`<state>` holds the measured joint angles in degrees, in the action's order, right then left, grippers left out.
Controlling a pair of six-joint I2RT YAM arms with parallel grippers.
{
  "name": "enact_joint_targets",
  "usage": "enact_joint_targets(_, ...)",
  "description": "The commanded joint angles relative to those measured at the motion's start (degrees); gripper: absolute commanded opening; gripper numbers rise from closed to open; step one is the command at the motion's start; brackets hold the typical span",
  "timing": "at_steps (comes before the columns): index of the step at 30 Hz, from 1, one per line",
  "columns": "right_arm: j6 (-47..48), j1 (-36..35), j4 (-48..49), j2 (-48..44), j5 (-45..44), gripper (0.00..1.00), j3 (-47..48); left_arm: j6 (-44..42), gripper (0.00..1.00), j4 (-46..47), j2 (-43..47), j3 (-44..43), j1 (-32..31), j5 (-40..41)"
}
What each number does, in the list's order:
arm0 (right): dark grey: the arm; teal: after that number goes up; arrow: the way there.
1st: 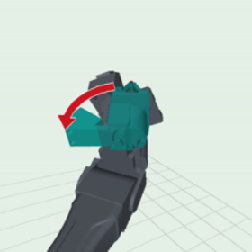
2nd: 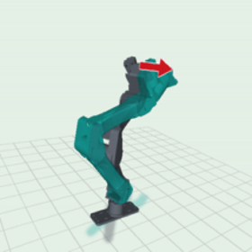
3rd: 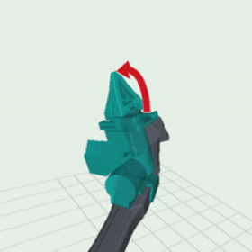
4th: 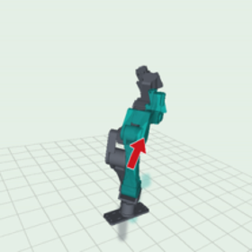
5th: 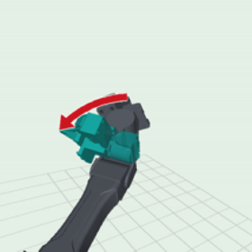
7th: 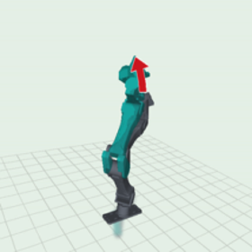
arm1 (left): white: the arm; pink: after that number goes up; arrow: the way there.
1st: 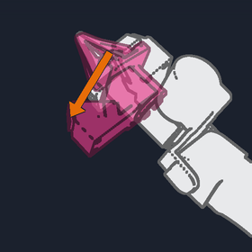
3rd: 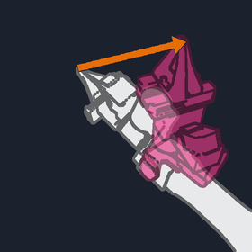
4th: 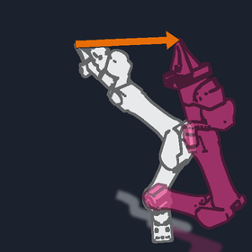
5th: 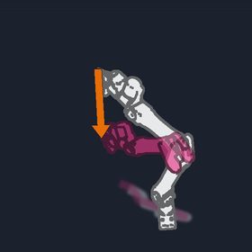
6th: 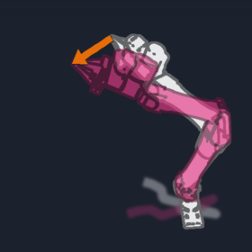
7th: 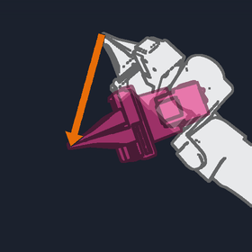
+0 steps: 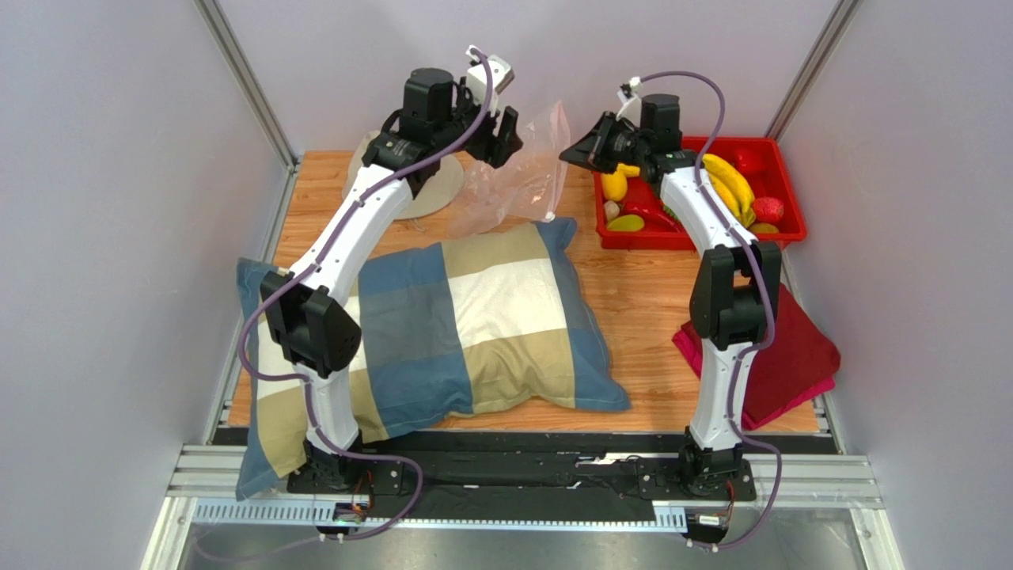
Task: Place the food in the zip-top bag and seal the zipper
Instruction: Open the zipper of the food storage bag.
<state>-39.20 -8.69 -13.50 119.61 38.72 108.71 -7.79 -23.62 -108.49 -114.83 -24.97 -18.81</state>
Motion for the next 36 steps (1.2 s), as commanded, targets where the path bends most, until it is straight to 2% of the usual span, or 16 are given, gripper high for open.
enact_joint_targets(1,8.96,-1.94,2.24,-1.31,-3.73,0.0,1.77,12.44,0.7,-6.88,-5.58,-8.73,-0.52,-3.69)
enact_joint_targets(3,9.49,-2.56,2.77,-1.49,-4.26,0.0,1.86,13.67,0.66,-7.14,-7.17,-11.63,-0.6,-4.57)
enact_joint_targets(10,9.23,-3.79,4.71,-2.8,-4.0,0.0,1.25,17.2,0.66,-7.23,-9.64,-12.18,-1.74,-4.14)
enact_joint_targets(17,4.94,-4.93,9.01,-4.21,-1.9,0.0,-0.77,17.37,0.68,-8.29,-9.64,-11.12,-3.5,5.34)
enact_joint_targets(24,1.85,-6.43,12.7,-5.88,-0.31,0.0,-2.36,19.3,0.68,-9.87,-8.85,-12.09,-3.68,7.9)
enact_joint_targets(27,1.67,-7.13,12.97,-6.58,-0.31,0.0,-2.62,18.43,0.67,-10.57,-8.93,-13.14,-4.03,11.94)
enact_joint_targets(30,1.41,-7.66,12.88,-7.37,-0.49,0.0,-2.97,17.55,0.61,-13.11,-10.25,-15.68,-4.21,17.39)
enact_joint_targets(32,1.58,-7.83,12.53,-7.46,-0.58,0.0,-2.97,17.55,0.53,-15.83,-11.3,-18.4,-4.12,21.69)
enact_joint_targets(36,2.99,-8.1,10.87,-7.73,-1.71,0.0,-2.71,17.98,0.47,-15.67,-11.31,-18.51,-3.68,22.15)
